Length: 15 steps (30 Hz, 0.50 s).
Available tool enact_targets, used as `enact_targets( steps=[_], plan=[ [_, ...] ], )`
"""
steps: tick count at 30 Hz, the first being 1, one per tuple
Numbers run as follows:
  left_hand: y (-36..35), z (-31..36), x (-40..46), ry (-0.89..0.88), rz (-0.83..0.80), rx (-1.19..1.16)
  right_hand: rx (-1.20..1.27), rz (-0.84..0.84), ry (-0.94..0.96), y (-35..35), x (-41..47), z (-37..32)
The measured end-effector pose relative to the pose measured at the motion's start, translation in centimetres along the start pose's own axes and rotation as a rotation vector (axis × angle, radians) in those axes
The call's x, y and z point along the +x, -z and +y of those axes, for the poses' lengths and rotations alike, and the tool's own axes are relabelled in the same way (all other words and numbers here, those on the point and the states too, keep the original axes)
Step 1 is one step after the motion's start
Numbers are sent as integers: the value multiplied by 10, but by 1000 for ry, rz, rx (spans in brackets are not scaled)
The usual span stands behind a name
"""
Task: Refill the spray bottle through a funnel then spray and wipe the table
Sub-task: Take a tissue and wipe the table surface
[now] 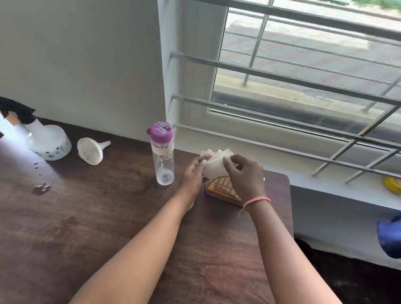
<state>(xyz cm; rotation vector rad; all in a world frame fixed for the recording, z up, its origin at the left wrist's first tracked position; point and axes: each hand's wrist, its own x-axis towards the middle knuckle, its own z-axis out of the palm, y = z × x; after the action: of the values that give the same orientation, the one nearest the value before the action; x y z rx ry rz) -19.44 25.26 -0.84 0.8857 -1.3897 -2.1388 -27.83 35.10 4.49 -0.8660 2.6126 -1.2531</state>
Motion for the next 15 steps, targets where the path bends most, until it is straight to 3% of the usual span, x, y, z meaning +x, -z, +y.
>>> enact_targets(
  steps=[5,11,15],
  plan=[
    [1,-1,0,-32,-80,-10,42,-33,21,6,-4,1],
    [3,0,3,-49,-45,71,95,-54,90,8,-10,3],
    [1,6,4,-9,-40,32,-74,-104,229,3,-10,5]
  ],
)
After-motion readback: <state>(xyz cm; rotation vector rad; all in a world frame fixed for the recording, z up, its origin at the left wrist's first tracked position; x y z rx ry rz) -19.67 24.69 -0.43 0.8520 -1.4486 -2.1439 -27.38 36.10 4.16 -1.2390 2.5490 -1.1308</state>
